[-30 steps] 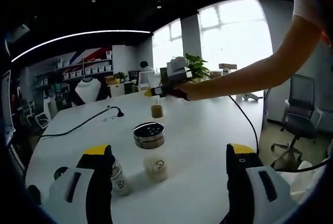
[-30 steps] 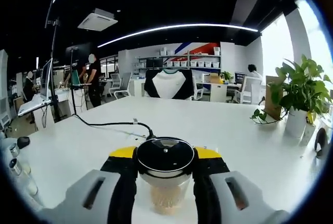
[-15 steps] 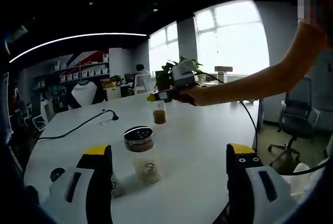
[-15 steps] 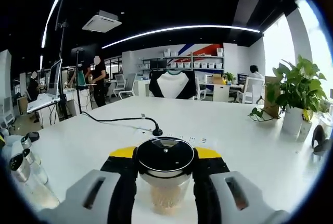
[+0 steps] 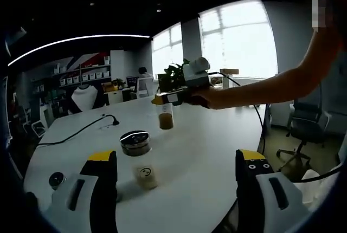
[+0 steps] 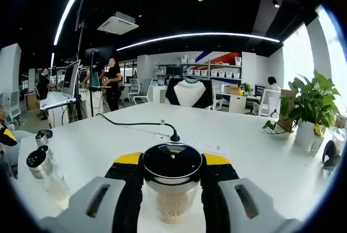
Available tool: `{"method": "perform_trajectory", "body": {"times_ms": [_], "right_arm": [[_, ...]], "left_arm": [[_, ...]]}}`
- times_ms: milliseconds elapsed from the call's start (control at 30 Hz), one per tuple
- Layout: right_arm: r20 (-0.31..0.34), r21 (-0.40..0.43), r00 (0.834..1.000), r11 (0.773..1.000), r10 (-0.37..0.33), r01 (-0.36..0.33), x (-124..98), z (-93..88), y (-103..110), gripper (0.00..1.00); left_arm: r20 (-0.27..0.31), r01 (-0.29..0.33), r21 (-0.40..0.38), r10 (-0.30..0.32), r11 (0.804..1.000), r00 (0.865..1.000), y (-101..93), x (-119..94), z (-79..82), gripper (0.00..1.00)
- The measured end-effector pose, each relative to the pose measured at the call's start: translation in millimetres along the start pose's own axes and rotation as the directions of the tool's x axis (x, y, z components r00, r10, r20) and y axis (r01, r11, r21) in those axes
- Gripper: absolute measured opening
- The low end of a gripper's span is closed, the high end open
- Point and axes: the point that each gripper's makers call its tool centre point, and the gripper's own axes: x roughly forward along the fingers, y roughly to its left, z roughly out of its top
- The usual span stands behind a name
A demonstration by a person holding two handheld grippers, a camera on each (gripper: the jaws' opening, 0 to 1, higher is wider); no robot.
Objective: Rotate the seasoning bottle until the label or dispensing opening points toward the visible target arrow and the bottle remains upright within the marked orientation range
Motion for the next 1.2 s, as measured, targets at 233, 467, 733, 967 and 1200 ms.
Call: {"method": "perform_trajectory", "body": {"times_ms": [233,467,733,967,1200], "right_arm": [[0.028,0.043,0.999,0.999,0.017,-0.018,-16,1.0,12,0.38],[0.014,0.031,0.999,0.999,0.038,-0.038,-34,-11.7,23,0.38],[0.023,0.045,0.998,0.997,0.059,-0.060,-53,-15.5,36,0.38],[0.051,0.064,0.996,0.995,0.078,-0.081,-68,-8.8,48,0.38],[0.100,0.127,0.989,0.985,0.104,-0.117,-87,5.0,61,0.38]], "left_arm": [[0.002,0.008,0.001,-0.008,1.000,1.000,-4.8,0,1.5,0.96],[0.001,0.020,0.000,-0.020,1.000,1.000,-11.0,1,0.8,0.95],[-0.004,0.025,0.003,-0.025,1.000,1.000,-13.6,2,-1.0,0.95],[0.003,0.018,-0.009,-0.018,1.000,1.000,-12.6,1,-0.1,0.95],[0.001,0.027,0.006,-0.027,1.000,1.000,-13.3,2,-2.3,0.91]]}}
